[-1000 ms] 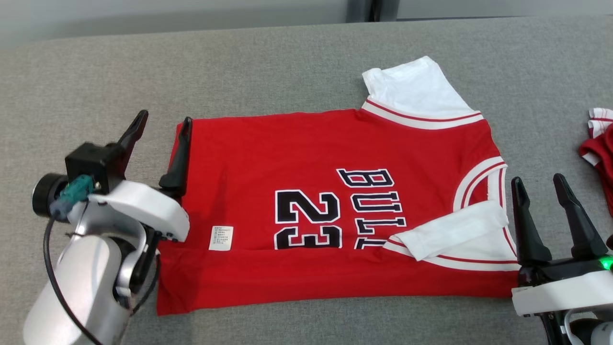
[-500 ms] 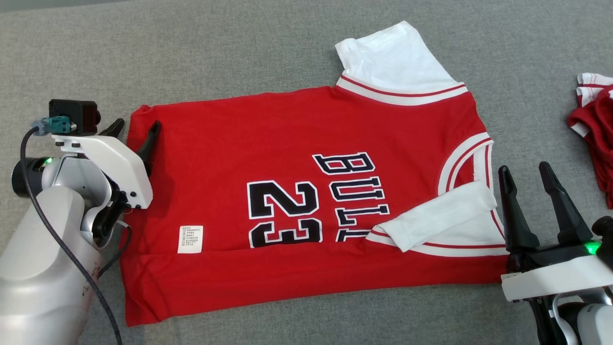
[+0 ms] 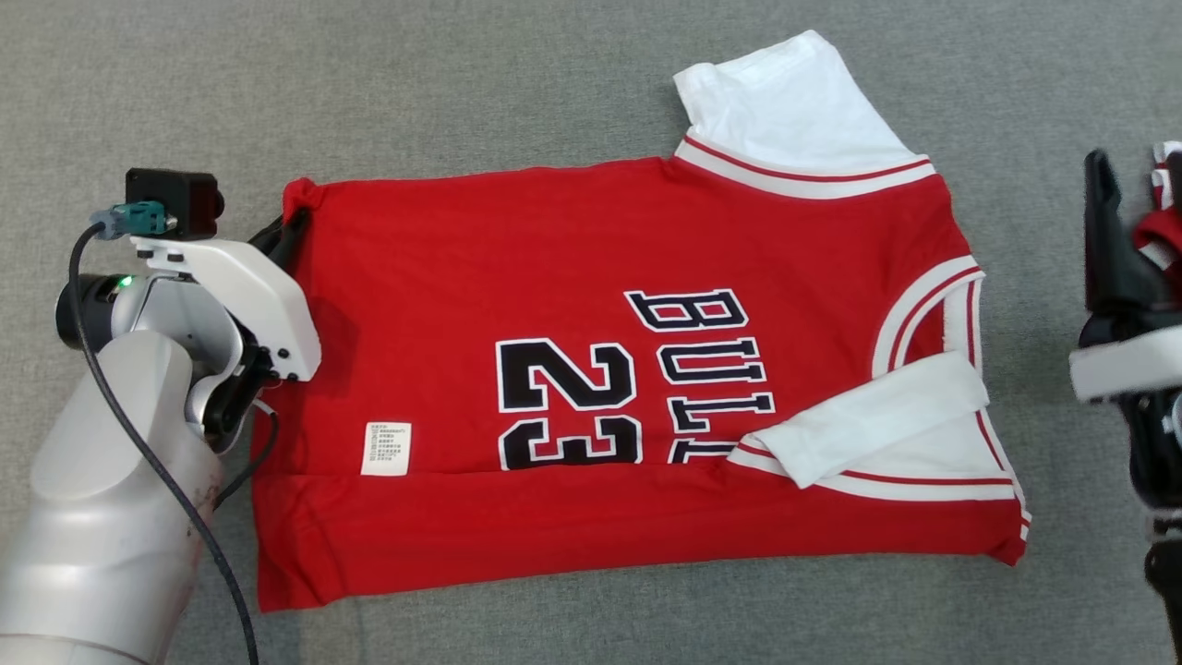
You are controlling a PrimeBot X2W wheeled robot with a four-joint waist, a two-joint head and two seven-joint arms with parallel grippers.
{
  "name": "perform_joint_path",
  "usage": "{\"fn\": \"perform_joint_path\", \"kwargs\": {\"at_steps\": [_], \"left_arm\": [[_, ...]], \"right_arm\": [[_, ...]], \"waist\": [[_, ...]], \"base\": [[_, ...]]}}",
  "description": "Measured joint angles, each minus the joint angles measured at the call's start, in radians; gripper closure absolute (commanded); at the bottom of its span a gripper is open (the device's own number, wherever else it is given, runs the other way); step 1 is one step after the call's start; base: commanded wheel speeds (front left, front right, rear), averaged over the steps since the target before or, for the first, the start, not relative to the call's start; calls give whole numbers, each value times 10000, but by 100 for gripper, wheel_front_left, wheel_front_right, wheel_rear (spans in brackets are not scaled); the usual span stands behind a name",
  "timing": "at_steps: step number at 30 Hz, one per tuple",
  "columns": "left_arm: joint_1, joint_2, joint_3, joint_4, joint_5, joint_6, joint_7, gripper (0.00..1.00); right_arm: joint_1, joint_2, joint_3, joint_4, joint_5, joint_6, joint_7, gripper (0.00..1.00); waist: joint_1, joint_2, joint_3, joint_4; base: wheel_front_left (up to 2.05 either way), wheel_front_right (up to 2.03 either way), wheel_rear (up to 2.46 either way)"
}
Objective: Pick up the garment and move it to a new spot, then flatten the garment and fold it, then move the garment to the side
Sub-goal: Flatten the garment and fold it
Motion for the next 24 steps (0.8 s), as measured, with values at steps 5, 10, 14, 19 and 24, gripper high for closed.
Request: {"fn": "perform_joint_path", "kwargs": {"at_steps": [5,10,14,19,24], "left_arm": [[-438,-368,-316,-46,75,-67,-134,100],[-903,-813,-700,-173,144,-142,-221,100],[-1236,-1147,-1032,-259,174,-157,-314,100],[-1558,-1463,-1337,-274,171,-169,-476,100],[-1759,-1570,-1509,-251,130,-203,-646,100]], "right_arm": [[-2027,-869,449,1674,545,0,240,0],[-3841,-1630,1689,3277,1187,0,915,0],[-5019,-2182,2964,4153,1969,0,1918,0],[-6080,-2968,4619,4544,3093,2,3331,0],[-6722,-3476,5599,4800,3568,0,3885,0]], "waist": [[-1,0,242,435],[0,0,594,994],[0,0,899,1449],[-1,0,1289,1944],[0,0,1573,2205]], "base": [[0,0,0],[0,0,0],[0,0,0],[0,0,0],[0,0,0]]}}
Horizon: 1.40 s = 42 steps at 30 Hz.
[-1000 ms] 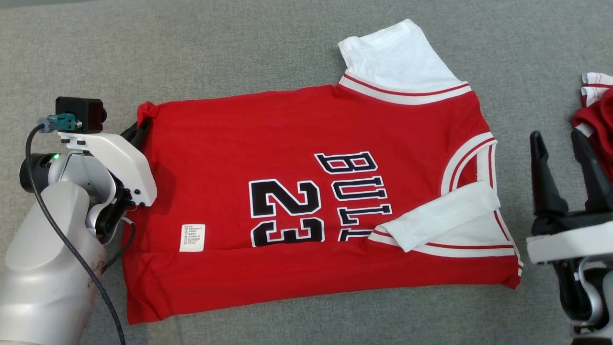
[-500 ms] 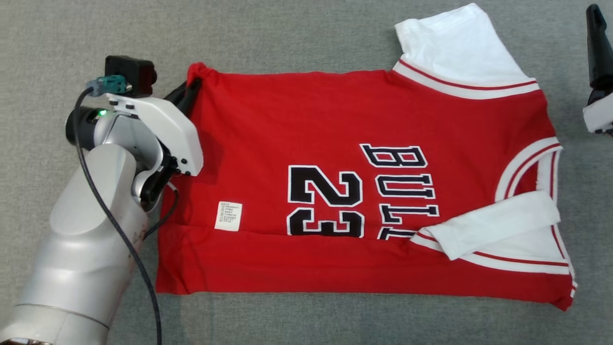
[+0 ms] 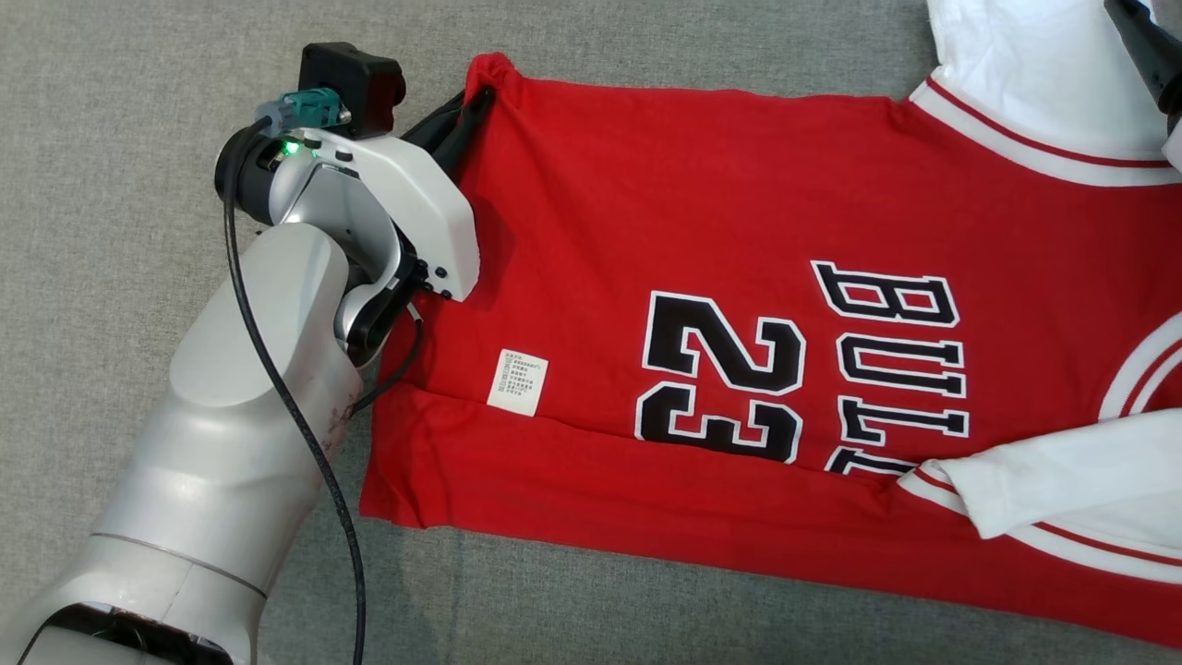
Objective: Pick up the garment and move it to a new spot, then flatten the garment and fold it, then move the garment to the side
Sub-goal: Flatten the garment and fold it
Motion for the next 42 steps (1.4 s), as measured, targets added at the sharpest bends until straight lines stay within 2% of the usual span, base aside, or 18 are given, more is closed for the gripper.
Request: {"fn": "perform_joint_path", "kwargs": {"at_steps": [7,8,9,10,17,24,32,37,42], "left_arm": [[-251,-146,-209,150,-194,-36,-240,100],[-269,-157,-234,176,-238,-36,-267,100],[-282,-165,-263,201,-268,-36,-276,100],[-317,-201,-332,259,-318,-38,-351,100],[-358,-155,-449,347,-614,-38,-629,100],[-131,320,-466,-8,-999,-36,-683,100],[779,1204,-297,-1200,-1407,-17,-282,100],[1840,1818,-92,-2437,-1751,186,25,100],[3028,2535,226,-3935,-2027,675,268,100]], "right_arm": [[-755,-393,1331,347,694,0,330,0],[-825,-401,1432,393,876,0,336,42],[-905,-422,1553,433,968,0,326,55],[-1026,-435,1743,570,1289,0,290,100],[-1161,-644,2243,529,2165,2,-337,100],[-831,-1446,2717,-970,3173,0,-1158,100],[500,-2694,3101,-3218,4134,0,-2117,100],[1711,-3313,3239,-4491,4449,0,-2899,100],[3194,-3753,3191,-5572,4953,0,-3680,100]], "waist": [[0,0,239,266],[0,0,257,288],[0,0,272,311],[0,0,282,364],[0,0,234,397],[0,0,-118,151],[0,0,-579,-267],[0,0,-869,-587],[0,0,-1136,-917]], "base": [[0,0,0],[0,0,0],[0,0,0],[0,0,0],[0,0,0],[0,0,0],[0,0,0],[0,0,0],[0,0,0]]}}
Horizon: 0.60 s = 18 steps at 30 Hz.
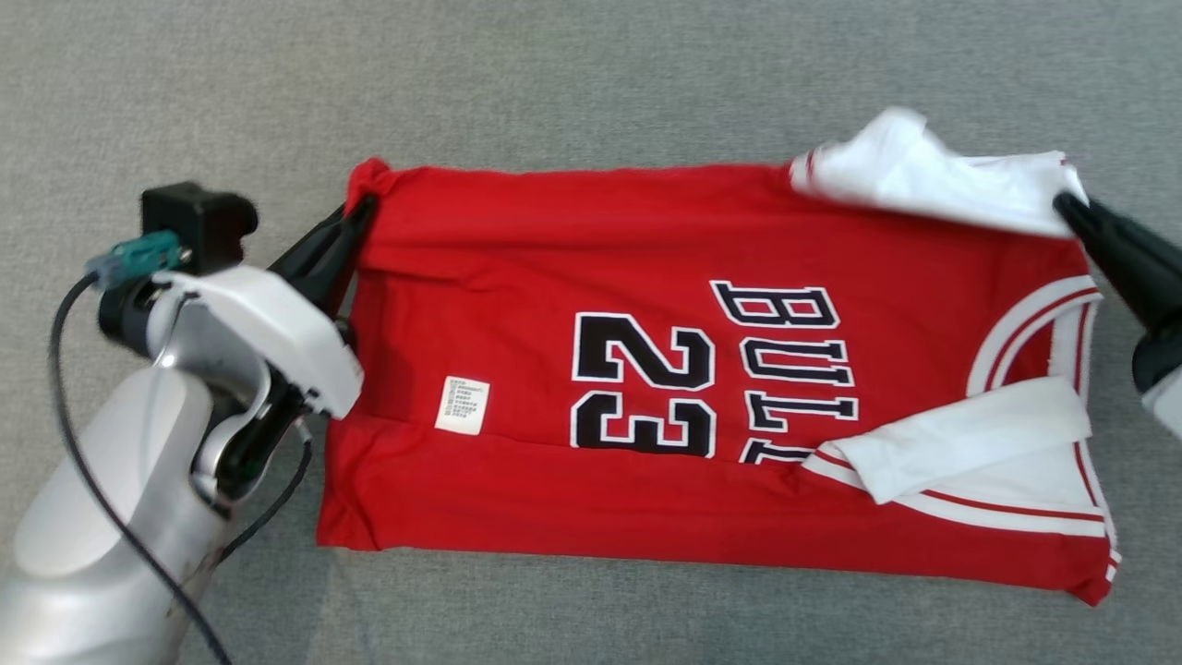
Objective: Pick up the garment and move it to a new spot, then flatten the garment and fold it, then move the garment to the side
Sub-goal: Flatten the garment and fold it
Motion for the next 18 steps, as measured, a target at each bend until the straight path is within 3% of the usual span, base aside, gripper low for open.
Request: {"fn": "perform_joint_path", "kwargs": {"at_steps": [8,18], "left_arm": [[1908,790,594,-1866,-562,895,245,100],[3679,1051,1003,-2961,-1110,1592,176,100]], "right_arm": [[2452,-213,-105,-1290,679,0,-1039,100],[4715,518,-805,-1655,811,0,-1540,100]], "waist": [[0,0,-300,-458],[0,0,-459,-758]], "base": [[0,0,0],[0,0,0]]}}
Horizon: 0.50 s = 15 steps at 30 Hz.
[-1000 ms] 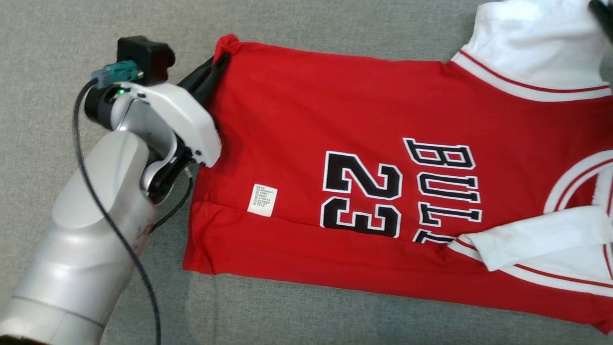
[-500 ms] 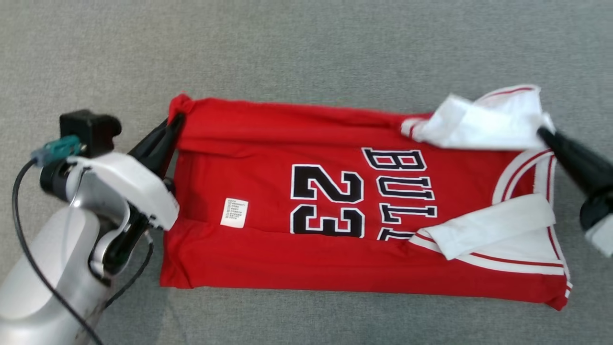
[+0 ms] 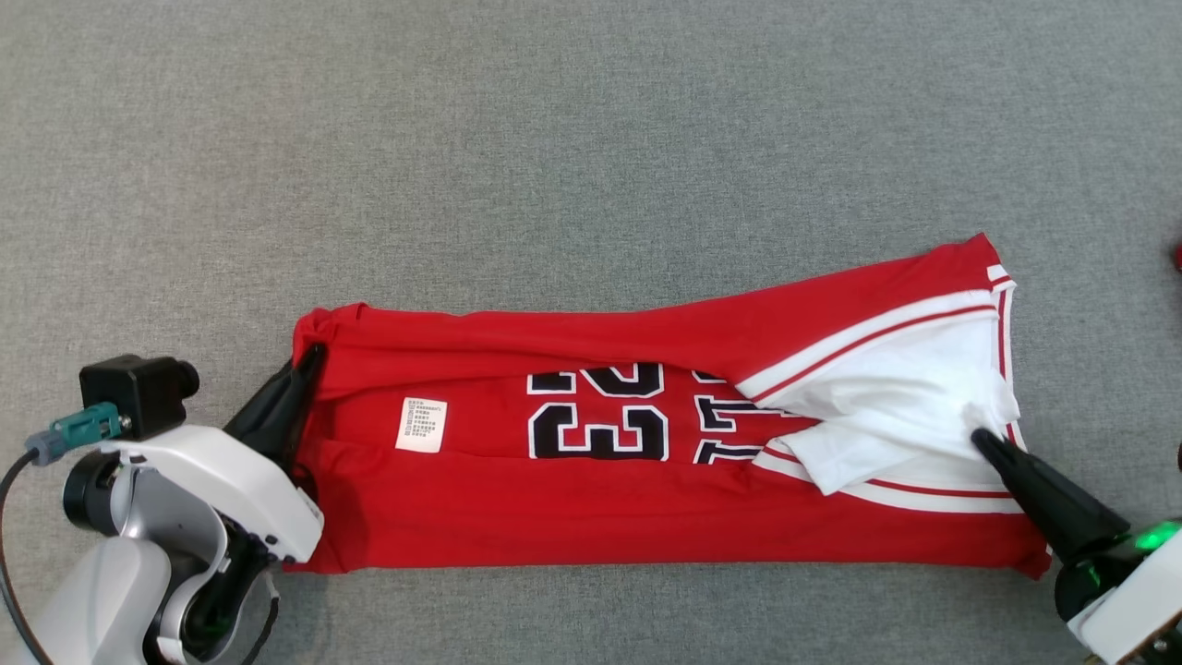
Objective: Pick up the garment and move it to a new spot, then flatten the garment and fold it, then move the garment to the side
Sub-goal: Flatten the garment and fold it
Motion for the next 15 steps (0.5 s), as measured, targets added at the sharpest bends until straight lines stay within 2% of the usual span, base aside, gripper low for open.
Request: {"fn": "perform_joint_path", "kwargs": {"at_steps": [4,5,6,7,8,11,15], "left_arm": [[404,-36,12,56,-322,73,209,100],[504,-92,19,121,-418,75,221,88],[597,-157,40,180,-497,90,198,56],[643,-196,48,244,-499,130,140,0],[664,-224,92,295,-499,173,31,0],[893,-349,337,349,-502,313,-491,0],[1099,-665,803,13,-447,637,-1549,0]], "right_arm": [[381,454,0,336,-201,0,17,100],[474,583,19,466,-184,0,119,100],[545,662,48,583,-242,0,190,100],[597,771,21,696,-311,0,188,53],[627,899,-38,752,-318,0,184,0],[787,1290,-499,920,-658,0,73,0],[1059,1996,-2136,1266,-1657,0,-36,0]], "waist": [[0,0,-47,-23],[0,0,-65,-28],[0,0,-87,-35],[0,0,-107,-42],[0,0,-127,-49],[0,0,-223,-85],[0,0,-373,-186]], "base": [[0,0,0],[0,0,0],[0,0,0],[0,0,0],[0,0,0],[0,0,0],[0,0,0]]}}
